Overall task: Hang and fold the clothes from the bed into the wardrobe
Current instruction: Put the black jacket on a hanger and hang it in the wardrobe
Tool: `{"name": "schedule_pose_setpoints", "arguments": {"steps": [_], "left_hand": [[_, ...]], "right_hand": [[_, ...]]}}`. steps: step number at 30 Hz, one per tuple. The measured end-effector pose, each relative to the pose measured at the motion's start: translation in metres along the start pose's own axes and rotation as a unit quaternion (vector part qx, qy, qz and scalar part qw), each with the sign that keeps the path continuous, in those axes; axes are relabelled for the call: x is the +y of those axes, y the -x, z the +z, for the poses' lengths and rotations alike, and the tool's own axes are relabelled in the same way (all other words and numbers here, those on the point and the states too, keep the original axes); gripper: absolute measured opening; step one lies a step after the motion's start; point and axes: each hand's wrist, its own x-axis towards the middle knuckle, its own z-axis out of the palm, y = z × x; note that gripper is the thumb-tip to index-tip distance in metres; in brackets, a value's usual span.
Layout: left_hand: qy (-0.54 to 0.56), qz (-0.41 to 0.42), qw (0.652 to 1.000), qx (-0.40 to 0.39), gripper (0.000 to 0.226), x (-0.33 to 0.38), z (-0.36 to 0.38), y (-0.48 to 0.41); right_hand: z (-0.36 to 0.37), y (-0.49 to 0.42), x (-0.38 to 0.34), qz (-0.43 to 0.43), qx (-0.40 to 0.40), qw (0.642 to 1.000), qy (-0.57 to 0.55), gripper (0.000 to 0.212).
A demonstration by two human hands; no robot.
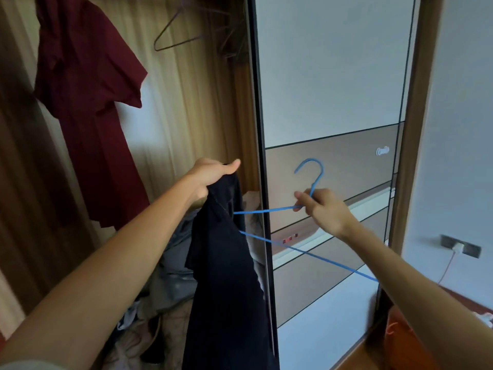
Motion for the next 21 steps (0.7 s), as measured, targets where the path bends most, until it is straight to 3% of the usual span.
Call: {"name": "schedule_pose_setpoints", "arguments": {"steps": [3, 7, 10, 13, 15, 17, 18, 19, 21], "left_hand": [[-0.024, 0.034, 0.998, -0.049, 0.058, 0.014, 0.037, 0.010], [-0.005, 0.060, 0.993, -0.102, 0.032, 0.028, 0.075, 0.026], [0.036, 0.047, 0.991, -0.124, 0.036, 0.035, 0.087, 0.036], [0.044, 0.061, 0.988, -0.137, 0.041, 0.037, 0.086, 0.039], [-0.095, 0.173, 0.973, -0.120, 0.032, 0.030, 0.079, 0.033], [-0.325, 0.277, 0.899, -0.100, 0.030, 0.021, 0.070, 0.027], [-0.409, 0.282, 0.861, -0.106, 0.032, 0.017, 0.069, 0.028], [-0.444, 0.261, 0.847, -0.130, 0.034, 0.014, 0.068, 0.030], [-0.423, 0.213, 0.860, -0.189, 0.037, 0.005, 0.075, 0.031]], "right_hand": [[0.020, 0.003, -0.002, -0.008, -0.004, 1.000, -0.014, 0.037], [0.047, 0.007, -0.001, -0.047, 0.051, 0.997, -0.014, 0.016], [0.057, 0.011, 0.004, -0.038, 0.115, 0.988, -0.097, 0.010], [0.055, 0.012, 0.003, -0.024, 0.147, 0.972, -0.183, 0.016], [0.046, 0.010, 0.002, -0.026, 0.181, 0.958, -0.221, 0.020], [0.031, 0.004, 0.003, -0.040, 0.220, 0.945, -0.237, 0.023], [0.025, 0.002, 0.004, -0.048, 0.227, 0.943, -0.239, 0.024], [0.021, 0.001, 0.006, -0.054, 0.225, 0.943, -0.238, 0.024], [0.022, 0.001, 0.012, -0.051, 0.220, 0.946, -0.231, 0.023]]}}
